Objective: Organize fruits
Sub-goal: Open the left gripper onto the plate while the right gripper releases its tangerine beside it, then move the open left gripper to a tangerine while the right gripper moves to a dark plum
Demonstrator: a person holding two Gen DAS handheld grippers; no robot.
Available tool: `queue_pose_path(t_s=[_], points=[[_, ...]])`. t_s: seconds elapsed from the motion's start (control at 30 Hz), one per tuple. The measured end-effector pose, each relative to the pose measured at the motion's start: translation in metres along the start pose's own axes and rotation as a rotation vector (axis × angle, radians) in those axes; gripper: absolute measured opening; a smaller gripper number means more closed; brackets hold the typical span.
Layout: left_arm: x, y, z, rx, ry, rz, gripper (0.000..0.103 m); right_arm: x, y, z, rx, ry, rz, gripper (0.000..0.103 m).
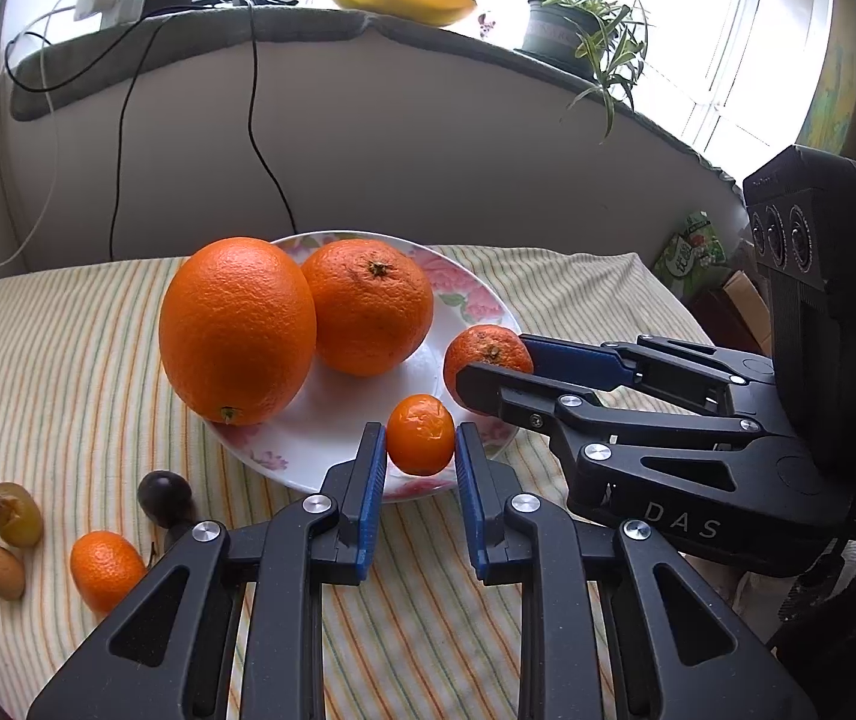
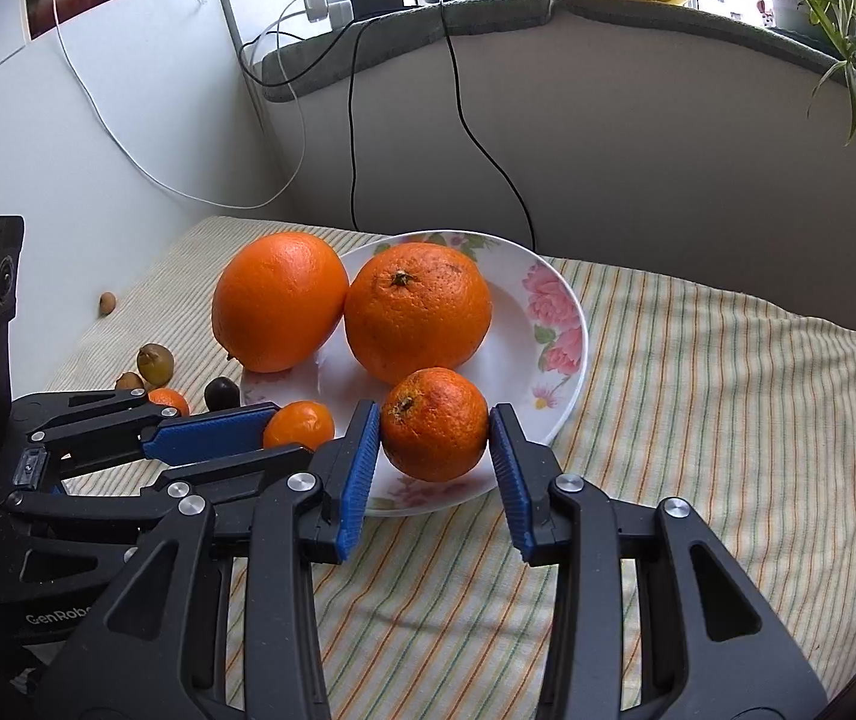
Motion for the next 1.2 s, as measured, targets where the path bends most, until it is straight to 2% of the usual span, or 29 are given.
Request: queue_pose_path(t_s=[0.17,0.27,0.4,0.57,1.0,1.07,1.13,1.2], points=[[-0.001,0.000,0.000,0.000,0.002,0.001,0.023,-0.001,0.000,-0.001,-0.003,-0.005,0.001,0.040],[-0.002,0.000,-0.001,-0.005,0.004,0.004,0.034,-0.002,0.000,-0.002,-0.006,-0.012,0.004,0.040],[0.000,0.001,-0.006,-0.016,0.007,-0.004,0.042,-0.005,0.000,-0.007,-0.027,-0.029,0.007,0.057],[0.002,-0.001,-0.007,-0.014,0.007,-0.015,0.043,-0.007,0.003,-0.015,-0.049,-0.040,0.010,0.067],[0.005,-0.008,-0.021,-0.020,0.004,-0.024,0.044,0.002,0.004,-0.028,-0.069,-0.071,-0.002,0.079],[0.006,-0.010,-0.024,-0.022,0.007,-0.025,0.056,0.004,0.004,-0.031,-0.074,-0.069,0.002,0.082],[0.008,-0.013,-0.028,-0.025,0.009,-0.028,0.062,0.005,0.003,-0.033,-0.076,-0.062,0.008,0.085],[0.010,-0.016,-0.032,-0.026,0.012,-0.032,0.065,0.007,0.002,-0.035,-0.081,-0.063,0.009,0.092]])
Point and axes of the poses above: each gripper's, at about its wrist camera, not at the fingertips, and z roughly the way its jaws point, x to its left, y to its top, the point moved 6 cm from there along z, roughly the way its jaws point, and after that the axes turned 9 degrees about y, right-handed, at the moved point
